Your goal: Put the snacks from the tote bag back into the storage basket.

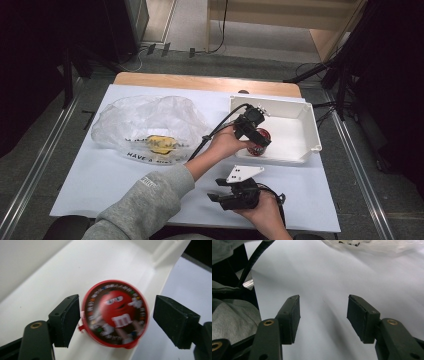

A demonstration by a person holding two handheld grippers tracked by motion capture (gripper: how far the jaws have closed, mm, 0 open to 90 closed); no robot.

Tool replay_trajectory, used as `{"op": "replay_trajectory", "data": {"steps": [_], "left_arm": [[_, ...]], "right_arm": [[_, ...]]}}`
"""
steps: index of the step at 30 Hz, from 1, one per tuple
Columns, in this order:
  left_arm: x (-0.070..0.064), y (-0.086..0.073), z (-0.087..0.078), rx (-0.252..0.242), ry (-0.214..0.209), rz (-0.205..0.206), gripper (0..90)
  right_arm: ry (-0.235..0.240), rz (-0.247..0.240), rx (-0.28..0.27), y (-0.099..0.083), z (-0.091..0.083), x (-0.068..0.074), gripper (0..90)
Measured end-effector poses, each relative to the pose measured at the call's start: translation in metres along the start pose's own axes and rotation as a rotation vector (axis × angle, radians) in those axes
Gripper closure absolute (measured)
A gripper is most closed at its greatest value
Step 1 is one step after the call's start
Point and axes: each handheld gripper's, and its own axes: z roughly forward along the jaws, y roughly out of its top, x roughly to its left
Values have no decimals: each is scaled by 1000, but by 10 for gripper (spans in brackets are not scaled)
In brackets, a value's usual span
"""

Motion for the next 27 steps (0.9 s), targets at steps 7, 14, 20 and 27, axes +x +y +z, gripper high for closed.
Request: {"op": "replay_trajectory", "data": {"steps": [7,14,20,27], "left_arm": [[3,-1,-21,-31,-8,7,235],[12,-15,-47,-71,-7,-9,250],[21,-25,-64,-80,-2,-6,292],[27,-38,-81,-88,1,-18,312]], "right_arm": [[-5,0,-1,0,0,-1,456],[-13,15,-17,0,-3,-5,457],[-24,24,-26,0,-5,-9,462],[-36,34,-31,0,-8,-13,472]]}}
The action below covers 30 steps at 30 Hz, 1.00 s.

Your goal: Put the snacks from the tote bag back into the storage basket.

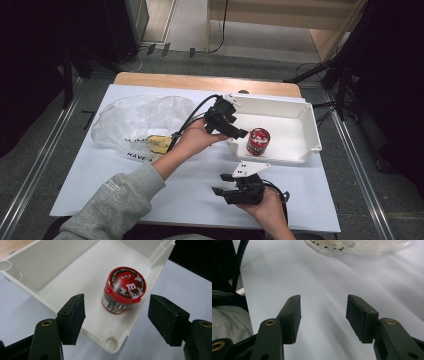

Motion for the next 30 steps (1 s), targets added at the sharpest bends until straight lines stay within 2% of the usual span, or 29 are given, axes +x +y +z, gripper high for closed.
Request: {"op": "replay_trajectory", "data": {"steps": [3,7,10,17,20,24,30], "left_arm": [[2,-4,-6,0,-3,-3,326],[9,-14,-23,-15,-10,-12,350],[11,-20,-32,-10,7,-3,355],[13,-35,-46,-10,3,-11,357],[11,-43,-53,-1,2,3,361],[11,-57,-65,13,8,9,362],[14,-71,-76,7,1,-22,361]], "right_arm": [[-3,6,-1,0,-1,-1,472],[-17,15,-14,0,-4,-5,474],[-24,24,-25,0,-8,-8,490],[-40,43,-38,-2,-14,-15,515],[-42,50,-43,-1,-16,-17,520],[-51,60,-51,-1,-21,-20,566],[-67,88,-67,-2,-31,-27,638]]}}
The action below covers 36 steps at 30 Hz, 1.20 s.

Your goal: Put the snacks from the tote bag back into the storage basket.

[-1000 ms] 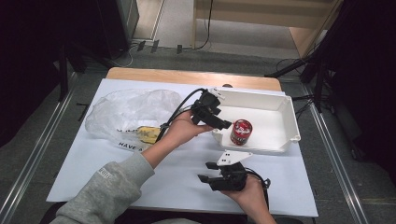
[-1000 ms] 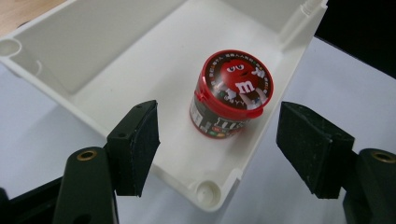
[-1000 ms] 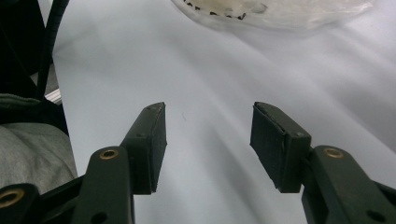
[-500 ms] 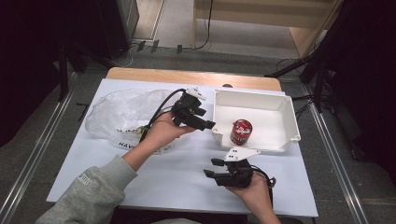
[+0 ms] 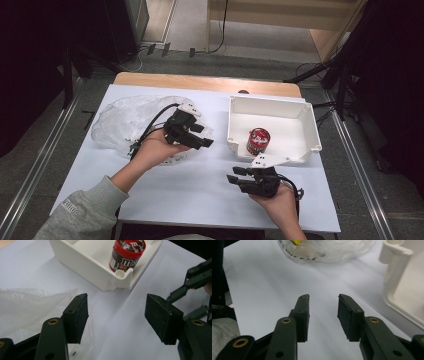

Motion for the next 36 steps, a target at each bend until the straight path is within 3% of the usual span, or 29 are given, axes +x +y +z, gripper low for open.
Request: {"op": "replay_trajectory", "data": {"steps": [12,17,24,36], "left_arm": [[6,-30,-18,-31,-2,-47,359],[9,-39,-19,-17,19,-53,359],[11,-43,-18,-26,8,-59,359],[11,-47,-15,-43,-14,-71,359]], "right_arm": [[-68,48,-11,-1,-16,-18,755],[-112,71,-22,1,-24,-27,900],[-186,100,-26,9,-19,-44,900],[-255,140,-36,26,2,-64,900]]}}
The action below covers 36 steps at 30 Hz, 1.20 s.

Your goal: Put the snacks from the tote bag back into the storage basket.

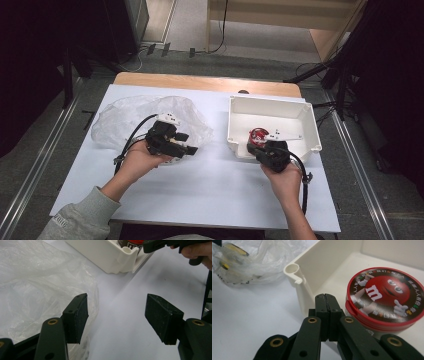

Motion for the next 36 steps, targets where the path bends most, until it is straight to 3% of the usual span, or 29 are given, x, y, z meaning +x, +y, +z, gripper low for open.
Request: {"op": "replay_trajectory", "data": {"steps": [12,36], "left_arm": [[3,-4,-3,-9,11,-5,359],[11,-9,-9,-14,32,-16,360]], "right_arm": [[-44,20,3,1,4,-6,900],[-68,38,-1,-6,-8,-20,900]]}}
